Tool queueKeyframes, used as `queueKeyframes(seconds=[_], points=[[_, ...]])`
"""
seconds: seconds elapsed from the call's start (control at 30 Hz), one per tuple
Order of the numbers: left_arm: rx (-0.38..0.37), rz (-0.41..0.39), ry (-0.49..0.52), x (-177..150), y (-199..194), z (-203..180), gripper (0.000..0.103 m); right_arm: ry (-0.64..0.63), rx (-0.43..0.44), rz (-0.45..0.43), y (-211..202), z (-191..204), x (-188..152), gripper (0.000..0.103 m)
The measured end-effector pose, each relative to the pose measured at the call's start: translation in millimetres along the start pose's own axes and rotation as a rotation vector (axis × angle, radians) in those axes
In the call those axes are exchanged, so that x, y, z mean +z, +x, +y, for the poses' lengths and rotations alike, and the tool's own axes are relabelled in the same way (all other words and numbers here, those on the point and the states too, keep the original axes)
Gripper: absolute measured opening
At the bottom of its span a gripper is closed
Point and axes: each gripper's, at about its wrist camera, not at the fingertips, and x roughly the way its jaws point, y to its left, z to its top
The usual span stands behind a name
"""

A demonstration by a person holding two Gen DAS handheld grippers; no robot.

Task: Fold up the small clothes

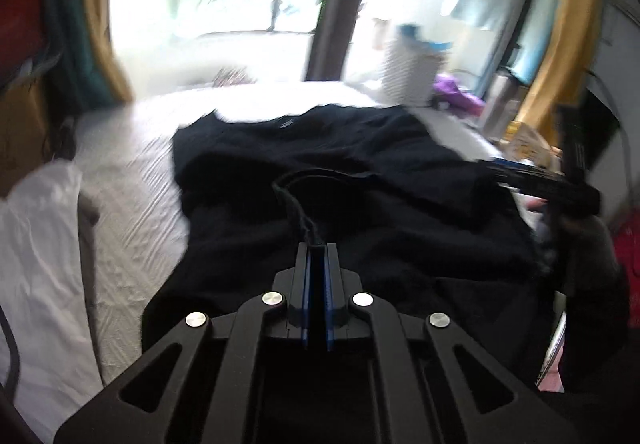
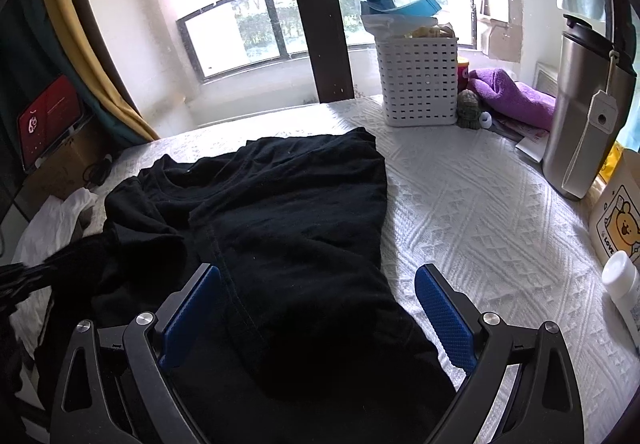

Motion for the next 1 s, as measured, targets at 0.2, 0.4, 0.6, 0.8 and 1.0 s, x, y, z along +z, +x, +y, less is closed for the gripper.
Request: queueKeyframes(seconds=[0.2,0.4,0.6,0.8,1.0], points=[[-0.06,0.123,0.103,-14.0,16.9,-47.3,0.005,-0.022,0.011,-0.001,-4.1,9.5,-0.9,0.098],[-0.078,0.076,0.013,-7.7,4.4,-36.2,0.056,-0.023,0.001,-0.008,-12.3,8.2,-1.4,0.098],[-0.02,-0.033,-0.032,18.0,-18.4,-3.8,0.062,-0.012,-0.014,-0.009,-13.2,-0.3,0.4,0.098],[0.087,-0.007,-0.057,40.5,4.6,43.2,0.062,-0.001,-0.01,-0.001,-4.8,-5.8,1.6,0.098],[0.103,0.087,-0.067,49.8,54.0,64.2,0.062,0.012,-0.015,0.013,6.7,-14.0,3.6,0.098]])
